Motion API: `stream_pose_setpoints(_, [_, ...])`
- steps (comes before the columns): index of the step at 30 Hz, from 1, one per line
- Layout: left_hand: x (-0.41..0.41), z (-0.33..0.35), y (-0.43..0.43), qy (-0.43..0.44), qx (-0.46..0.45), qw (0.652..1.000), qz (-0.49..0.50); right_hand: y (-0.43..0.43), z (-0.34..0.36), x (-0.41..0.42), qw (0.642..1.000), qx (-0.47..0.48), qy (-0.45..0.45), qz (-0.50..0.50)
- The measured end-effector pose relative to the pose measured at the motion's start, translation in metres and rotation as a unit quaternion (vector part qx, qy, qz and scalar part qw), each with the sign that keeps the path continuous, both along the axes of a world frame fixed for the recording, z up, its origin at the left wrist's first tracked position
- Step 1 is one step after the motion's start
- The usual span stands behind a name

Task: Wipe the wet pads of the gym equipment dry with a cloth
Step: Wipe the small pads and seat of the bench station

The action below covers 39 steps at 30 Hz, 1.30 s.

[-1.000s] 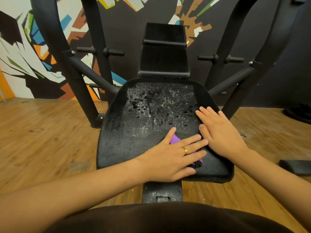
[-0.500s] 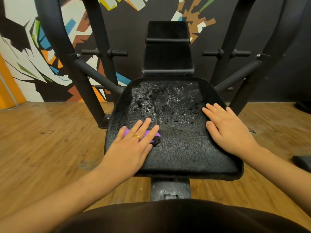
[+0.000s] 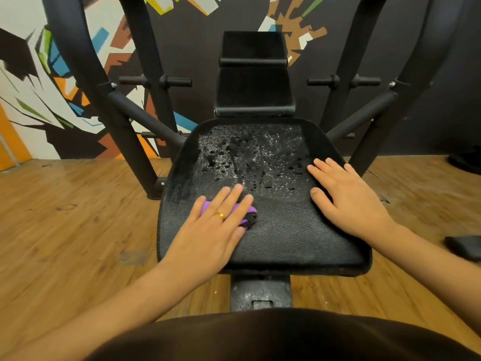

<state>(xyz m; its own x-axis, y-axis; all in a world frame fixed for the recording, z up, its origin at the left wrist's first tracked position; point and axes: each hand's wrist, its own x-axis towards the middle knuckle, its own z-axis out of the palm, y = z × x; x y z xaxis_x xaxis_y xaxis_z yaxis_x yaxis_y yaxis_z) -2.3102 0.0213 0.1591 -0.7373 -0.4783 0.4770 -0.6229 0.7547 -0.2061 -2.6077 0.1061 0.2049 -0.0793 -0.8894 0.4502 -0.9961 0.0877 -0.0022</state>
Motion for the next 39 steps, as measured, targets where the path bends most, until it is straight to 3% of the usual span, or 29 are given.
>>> stream_pose_setpoints(6, [0.047,0.010,-0.026,0.077,0.055,0.989,0.115,0.000,-0.001,-0.001,1.000,-0.001,0.001,0.000])
stream_pose_setpoints(11, [0.042,0.019,-0.025,0.056,0.076,0.988,0.124,-0.001,-0.002,-0.003,1.000,-0.001,0.002,-0.001])
stream_pose_setpoints(14, [0.049,0.018,-0.022,0.088,0.095,0.984,0.123,-0.001,-0.002,-0.003,1.000,-0.002,-0.002,-0.002])
stream_pose_setpoints(19, [0.062,0.024,-0.024,0.057,0.010,0.987,0.151,-0.001,-0.002,-0.003,1.000,-0.005,-0.006,0.000])
stream_pose_setpoints(23, [0.066,0.030,-0.042,0.083,-0.018,0.993,0.084,-0.002,-0.003,-0.004,1.000,-0.007,-0.009,-0.001])
stream_pose_setpoints(27, [0.060,0.023,-0.053,0.137,0.090,0.986,-0.032,-0.002,-0.003,-0.004,1.000,-0.010,-0.008,0.000])
stream_pose_setpoints(34, [0.040,0.012,-0.031,0.181,0.087,0.974,0.100,-0.002,-0.003,-0.004,1.000,-0.008,-0.015,-0.001])
stream_pose_setpoints(39, [0.042,0.014,-0.032,0.150,0.097,0.980,0.092,-0.002,-0.004,-0.005,1.000,-0.010,-0.016,-0.001])
